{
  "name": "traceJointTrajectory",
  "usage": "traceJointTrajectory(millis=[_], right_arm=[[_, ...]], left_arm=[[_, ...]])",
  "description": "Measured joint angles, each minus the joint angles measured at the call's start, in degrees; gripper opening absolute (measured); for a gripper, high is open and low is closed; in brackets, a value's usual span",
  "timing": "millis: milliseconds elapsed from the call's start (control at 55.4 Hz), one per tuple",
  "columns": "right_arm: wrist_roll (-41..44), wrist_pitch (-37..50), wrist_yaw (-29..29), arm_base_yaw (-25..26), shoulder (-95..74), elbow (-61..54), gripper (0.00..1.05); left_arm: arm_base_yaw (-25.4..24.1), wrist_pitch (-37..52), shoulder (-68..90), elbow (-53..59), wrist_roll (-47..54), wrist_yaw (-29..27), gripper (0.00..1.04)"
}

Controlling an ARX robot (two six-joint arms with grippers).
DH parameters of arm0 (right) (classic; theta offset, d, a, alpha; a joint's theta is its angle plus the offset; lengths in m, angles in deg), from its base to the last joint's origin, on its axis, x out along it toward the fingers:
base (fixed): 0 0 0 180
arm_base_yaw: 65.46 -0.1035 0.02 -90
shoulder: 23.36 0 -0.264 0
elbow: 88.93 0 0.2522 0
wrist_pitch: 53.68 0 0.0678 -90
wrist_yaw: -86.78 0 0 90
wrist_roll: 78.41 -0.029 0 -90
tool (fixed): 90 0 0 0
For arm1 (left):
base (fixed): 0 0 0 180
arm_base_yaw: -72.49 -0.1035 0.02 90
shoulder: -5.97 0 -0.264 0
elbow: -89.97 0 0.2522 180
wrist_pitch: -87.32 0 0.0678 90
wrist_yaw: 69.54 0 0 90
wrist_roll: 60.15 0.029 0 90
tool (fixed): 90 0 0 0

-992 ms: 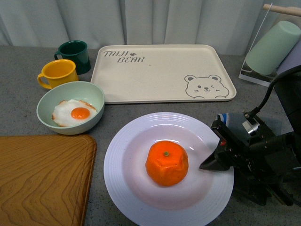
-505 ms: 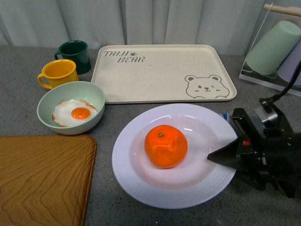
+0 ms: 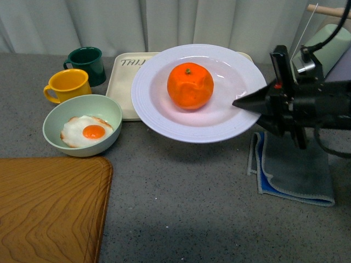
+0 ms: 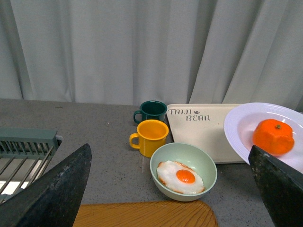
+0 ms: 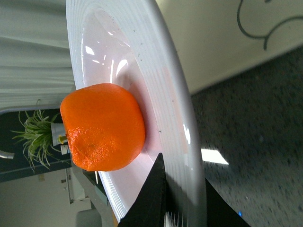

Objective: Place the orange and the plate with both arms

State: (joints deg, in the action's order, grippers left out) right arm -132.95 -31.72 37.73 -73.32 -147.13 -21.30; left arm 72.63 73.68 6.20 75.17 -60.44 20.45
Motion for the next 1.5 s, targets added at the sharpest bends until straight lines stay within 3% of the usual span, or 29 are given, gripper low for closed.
traceJointTrajectory(millis=[180,361,505,812,956,1010,1046,1136,1208,1299,1407,1497], right_arm=[[-2.51,-6.45,-1.62,-0.44,-8.15,14.75,0.04],[-1.51,-23.47,-5.14,-1.18,-18.01,34.42,0.04],[2.45,-31.32,-6.67,-1.31,-20.24,40.06,0.04],[9.57,-31.91,-13.25,-1.36,-17.2,34.4,0.49],[20.26,-26.43,-15.96,-1.79,-7.1,23.8,0.75],[31.91,-5.11,-33.83,-3.43,-0.63,12.63,0.65],[36.76,3.76,-40.48,-3.91,2.36,7.08,0.6],[45.9,23.23,-50.71,-4.59,12.46,-8.02,0.45],[49.66,30.05,-52.76,-4.5,22.14,-18.08,0.34],[52.24,31.34,-52.61,-3.91,35.36,-29.88,0.2],[53.44,25.07,-49.55,-1.55,49.27,-43.21,0.02],[54.01,13.29,-43.01,4.24,64.89,-51.36,0.01]], left_arm=[[0.0,0.0,0.0,0.0,0.0,0.02,0.98],[0.0,0.0,0.0,0.0,0.0,0.0,0.98],[0.0,0.0,0.0,0.0,0.0,0.0,0.98],[0.0,0.0,0.0,0.0,0.0,0.0,0.98],[0.0,0.0,0.0,0.0,0.02,0.02,0.98],[0.0,0.0,0.0,0.0,0.02,0.02,0.98],[0.0,0.0,0.0,0.0,0.02,0.09,0.98],[0.0,0.0,0.0,0.0,0.02,0.04,0.98],[0.0,0.0,0.0,0.0,0.0,-0.07,0.98],[0.0,0.0,0.0,0.0,0.02,-0.02,0.98],[0.0,0.0,0.0,0.0,0.02,0.02,0.98],[0.0,0.0,0.0,0.0,0.02,0.02,0.98]])
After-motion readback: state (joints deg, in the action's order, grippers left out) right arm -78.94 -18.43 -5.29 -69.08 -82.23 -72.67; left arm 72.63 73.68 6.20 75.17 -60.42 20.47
